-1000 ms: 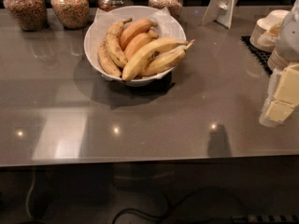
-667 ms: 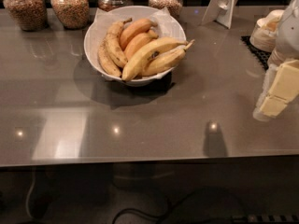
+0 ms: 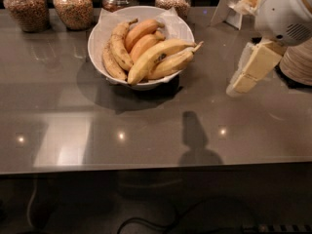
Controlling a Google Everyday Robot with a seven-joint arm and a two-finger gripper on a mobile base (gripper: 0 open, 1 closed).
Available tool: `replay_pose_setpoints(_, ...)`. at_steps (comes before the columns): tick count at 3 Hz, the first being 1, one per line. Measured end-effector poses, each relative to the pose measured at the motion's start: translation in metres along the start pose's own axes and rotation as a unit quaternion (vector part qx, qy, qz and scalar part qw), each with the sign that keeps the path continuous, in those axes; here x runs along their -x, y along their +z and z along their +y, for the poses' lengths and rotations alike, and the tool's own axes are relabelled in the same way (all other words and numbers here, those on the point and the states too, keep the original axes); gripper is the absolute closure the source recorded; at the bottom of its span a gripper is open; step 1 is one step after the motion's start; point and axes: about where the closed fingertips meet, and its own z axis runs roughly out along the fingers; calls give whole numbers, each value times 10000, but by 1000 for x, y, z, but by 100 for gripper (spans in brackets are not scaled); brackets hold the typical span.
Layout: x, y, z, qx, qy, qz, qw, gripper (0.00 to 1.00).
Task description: Pick banana from white bowl
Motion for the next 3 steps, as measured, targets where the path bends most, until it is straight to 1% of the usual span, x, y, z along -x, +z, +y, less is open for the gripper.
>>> replay_pose_setpoints(1,34,23,-26,-27,-251,-416,9988,0)
replay_pose_setpoints(2,64,51,-47,146,-441,-687,9966,0)
replay_pose_setpoints(3,97,74,-60,371,-623,-891,9934,0)
